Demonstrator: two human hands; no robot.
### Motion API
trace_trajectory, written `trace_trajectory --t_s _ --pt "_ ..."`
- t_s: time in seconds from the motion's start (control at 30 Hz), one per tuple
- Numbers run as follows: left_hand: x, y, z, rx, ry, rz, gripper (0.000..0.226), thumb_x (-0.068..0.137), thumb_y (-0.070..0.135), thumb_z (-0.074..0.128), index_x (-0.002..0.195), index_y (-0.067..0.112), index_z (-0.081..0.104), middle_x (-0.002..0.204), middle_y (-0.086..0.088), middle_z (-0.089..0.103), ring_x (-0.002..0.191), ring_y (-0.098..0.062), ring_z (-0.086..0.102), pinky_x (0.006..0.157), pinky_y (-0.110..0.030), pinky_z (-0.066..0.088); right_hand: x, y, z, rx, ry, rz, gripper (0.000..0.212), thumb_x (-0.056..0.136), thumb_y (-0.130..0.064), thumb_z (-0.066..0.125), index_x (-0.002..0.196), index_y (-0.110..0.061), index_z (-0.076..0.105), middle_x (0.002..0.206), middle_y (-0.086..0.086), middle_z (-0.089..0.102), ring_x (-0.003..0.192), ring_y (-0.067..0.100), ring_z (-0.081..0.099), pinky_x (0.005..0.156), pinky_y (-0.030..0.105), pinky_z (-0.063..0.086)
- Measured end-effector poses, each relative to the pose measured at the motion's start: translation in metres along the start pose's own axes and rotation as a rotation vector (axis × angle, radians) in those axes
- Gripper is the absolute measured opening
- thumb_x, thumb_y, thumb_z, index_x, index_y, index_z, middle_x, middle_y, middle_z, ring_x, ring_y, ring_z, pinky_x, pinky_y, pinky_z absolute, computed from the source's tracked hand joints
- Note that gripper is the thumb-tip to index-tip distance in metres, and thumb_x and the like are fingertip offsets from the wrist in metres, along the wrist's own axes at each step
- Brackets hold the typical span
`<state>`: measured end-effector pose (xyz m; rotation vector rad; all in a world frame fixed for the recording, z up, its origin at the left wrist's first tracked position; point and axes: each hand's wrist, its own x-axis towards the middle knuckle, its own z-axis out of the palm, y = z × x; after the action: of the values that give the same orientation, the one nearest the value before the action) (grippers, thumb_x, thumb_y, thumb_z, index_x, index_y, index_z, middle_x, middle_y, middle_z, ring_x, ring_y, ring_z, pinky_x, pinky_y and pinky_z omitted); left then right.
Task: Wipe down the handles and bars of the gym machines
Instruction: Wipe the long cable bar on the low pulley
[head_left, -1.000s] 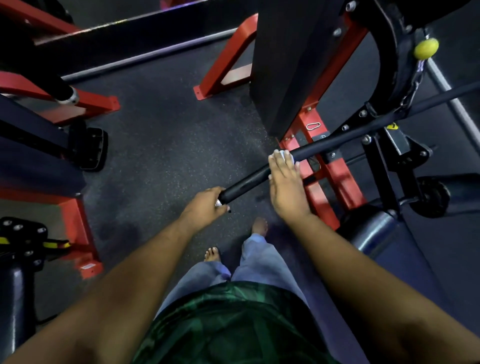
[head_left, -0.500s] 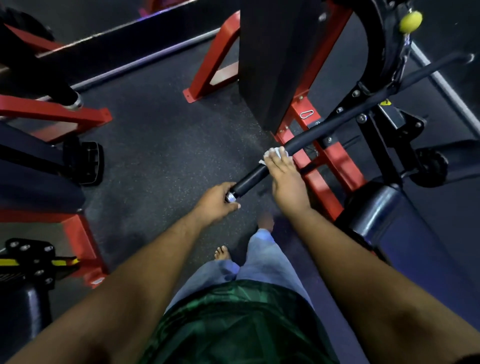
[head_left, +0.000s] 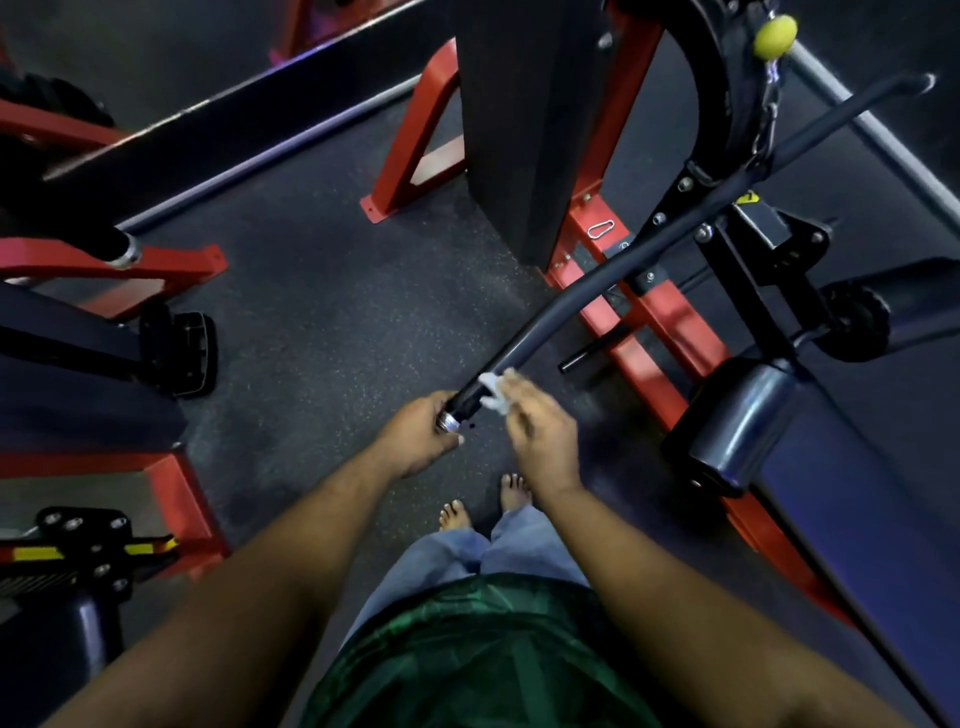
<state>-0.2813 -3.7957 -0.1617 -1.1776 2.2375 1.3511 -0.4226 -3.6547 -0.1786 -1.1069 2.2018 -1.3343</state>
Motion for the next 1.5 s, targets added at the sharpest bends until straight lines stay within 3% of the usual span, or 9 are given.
trace_trajectory --t_s 0.13,0.27,0.4,0.53,0.67,0.87,1.03,1.17,1.5 --pt "-0.001 0.0 0.003 0.005 0.059 -0.04 0.059 0.091 0.014 0.076 0.145 0.016 0.051 0.12 0.004 0.064 0.108 -0.017 0.062 0.089 -0.026 0.043 0.023 0.001 0.005 0.373 0.329 0.659 0.05 0.09 0.008 0.052 0.137 -0.006 0.061 0.133 -0.002 0.064 0.124 0.008 0.06 0.106 0.017 0.042" --pt "-0.005 0.007 0.005 0.039 0.067 -0.025 0.061 0.093 0.011 0.073 0.148 0.018 0.049 0.128 -0.001 0.063 0.115 -0.019 0.06 0.087 -0.024 0.04 0.038 -0.02 0.038 0.627 0.15 0.776 0.038 0.094 0.011 0.05 0.123 -0.006 0.067 0.099 -0.003 0.067 0.08 -0.002 0.06 0.079 0.016 0.047" --pt "-0.005 0.007 0.002 0.123 0.042 0.005 0.074 0.095 0.013 0.067 0.16 0.015 0.032 0.15 -0.012 0.052 0.133 -0.029 0.054 0.099 -0.028 0.043 0.016 -0.043 0.062 0.577 0.084 0.944 0.026 0.095 0.005 0.052 0.086 -0.015 0.066 0.083 0.005 0.062 0.074 0.013 0.054 0.067 0.025 0.043" --pt "-0.005 0.003 -0.006 0.178 -0.024 0.037 0.082 0.1 0.013 0.061 0.165 0.011 0.011 0.163 -0.016 0.034 0.145 -0.03 0.041 0.112 -0.028 0.033 0.001 -0.06 0.062 0.562 0.052 0.928 0.019 0.095 0.005 0.056 0.099 -0.001 0.073 0.083 0.005 0.069 0.069 0.009 0.057 0.061 0.02 0.046" --pt "-0.005 -0.004 -0.015 0.177 -0.04 0.161 0.072 0.099 0.014 0.061 0.162 0.013 0.025 0.154 -0.014 0.046 0.136 -0.032 0.051 0.098 -0.028 0.042 0.003 -0.064 0.029 0.1 0.334 0.613 0.038 0.09 0.002 0.061 0.125 -0.009 0.072 0.118 0.005 0.073 0.106 0.019 0.069 0.097 0.028 0.051" --pt "-0.003 -0.015 -0.018 -0.13 0.008 0.227 0.039 0.1 0.011 0.064 0.138 0.007 0.06 0.126 -0.011 0.071 0.116 -0.027 0.067 0.099 -0.035 0.051 -0.01 -0.071 0.032 -0.49 -0.249 0.163 0.063 0.096 -0.001 0.047 0.156 -0.019 0.039 0.163 0.003 0.033 0.15 0.017 0.032 0.121 0.026 0.025" --pt "0.003 -0.025 -0.021 -0.211 -0.02 0.195 0.034 0.095 -0.002 0.064 0.128 0.005 0.065 0.117 -0.012 0.072 0.109 -0.025 0.068 0.094 -0.03 0.05 -0.04 -0.071 0.066 -0.561 -0.279 0.089 0.062 0.094 0.0 0.053 0.152 -0.019 0.045 0.16 0.001 0.04 0.146 0.02 0.042 0.119 0.034 0.036" --pt "0.004 -0.035 -0.024 -0.125 -0.072 0.146 0.061 0.092 0.0 0.068 0.149 0.004 0.046 0.139 -0.016 0.061 0.126 -0.03 0.061 0.105 -0.034 0.048 -0.073 -0.088 0.047 -0.408 -0.122 0.355 0.046 0.1 -0.004 0.046 0.143 -0.016 0.058 0.147 0.003 0.056 0.138 0.021 0.05 0.11 0.019 0.032" --pt "-0.083 -0.021 0.023 0.287 -0.192 0.196 0.082 0.093 0.033 0.074 0.158 0.003 0.033 0.158 -0.019 0.041 0.145 -0.032 0.041 0.119 -0.033 0.034 -0.19 -0.114 -0.019 -0.218 0.186 0.741 0.031 0.092 -0.02 0.053 0.112 -0.029 0.075 0.112 0.0 0.075 0.103 0.023 0.068 0.089 0.034 0.053"
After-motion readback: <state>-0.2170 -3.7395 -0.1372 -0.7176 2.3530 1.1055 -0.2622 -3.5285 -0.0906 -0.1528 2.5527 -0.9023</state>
